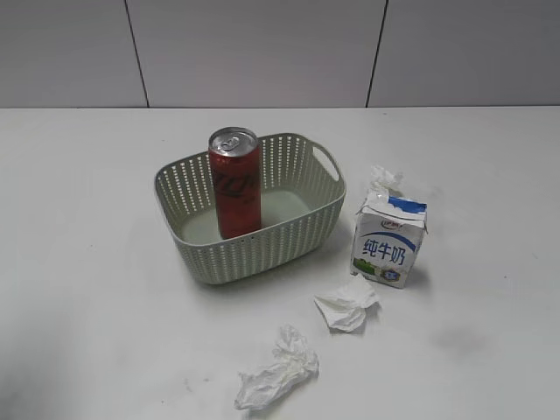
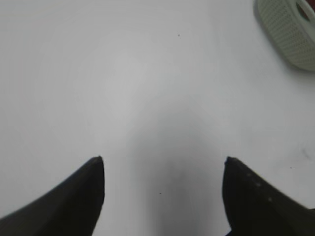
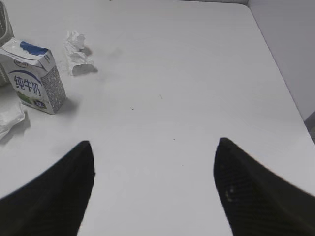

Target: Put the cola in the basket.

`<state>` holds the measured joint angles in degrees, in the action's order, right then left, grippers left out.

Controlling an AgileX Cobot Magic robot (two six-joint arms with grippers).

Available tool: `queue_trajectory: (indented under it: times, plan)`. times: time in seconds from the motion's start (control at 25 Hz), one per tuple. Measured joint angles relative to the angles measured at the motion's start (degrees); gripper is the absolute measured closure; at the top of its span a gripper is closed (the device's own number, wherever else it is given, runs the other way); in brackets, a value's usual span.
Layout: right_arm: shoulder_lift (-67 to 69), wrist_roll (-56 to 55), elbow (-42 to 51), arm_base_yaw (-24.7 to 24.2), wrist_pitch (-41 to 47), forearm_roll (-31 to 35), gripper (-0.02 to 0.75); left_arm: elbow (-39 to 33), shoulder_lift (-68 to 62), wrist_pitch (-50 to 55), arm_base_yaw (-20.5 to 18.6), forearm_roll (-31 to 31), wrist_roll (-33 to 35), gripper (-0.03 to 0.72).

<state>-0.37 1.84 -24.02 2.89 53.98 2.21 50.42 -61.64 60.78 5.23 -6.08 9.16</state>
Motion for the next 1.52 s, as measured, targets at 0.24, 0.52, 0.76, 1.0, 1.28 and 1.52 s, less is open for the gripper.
queue_trajectory:
  times: [0.24, 0.52, 0.76, 1.0, 1.28, 1.52]
  plan:
    - [0.0, 0.0, 0.0, 0.0, 0.0, 0.0, 0.164, -15.1, 9.7, -5.7, 0.1, -1.8, -0.2, 0.125]
    - [0.0, 0.0, 0.0, 0.0, 0.0, 0.0, 0.164, -19.4, 22.7, -5.8, -0.1, -2.4, -2.9, 0.125]
    - [0.0, 0.0, 0.0, 0.0, 0.0, 0.0, 0.164, -21.1, 32.5, -1.1, -0.1, -1.2, -3.9, 0.125]
    - [0.0, 0.0, 0.0, 0.0, 0.0, 0.0, 0.164, -21.1, 41.8, -1.0, -0.1, -1.0, -4.0, 0.125]
    - [0.0, 0.0, 0.0, 0.0, 0.0, 0.0, 0.164, -21.1, 52.5, -1.0, -0.1, -0.9, -4.0, 0.125]
    - [0.0, 0.0, 0.0, 0.0, 0.0, 0.0, 0.164, -21.2, 61.4, -0.9, -0.1, 0.0, -4.1, 0.125]
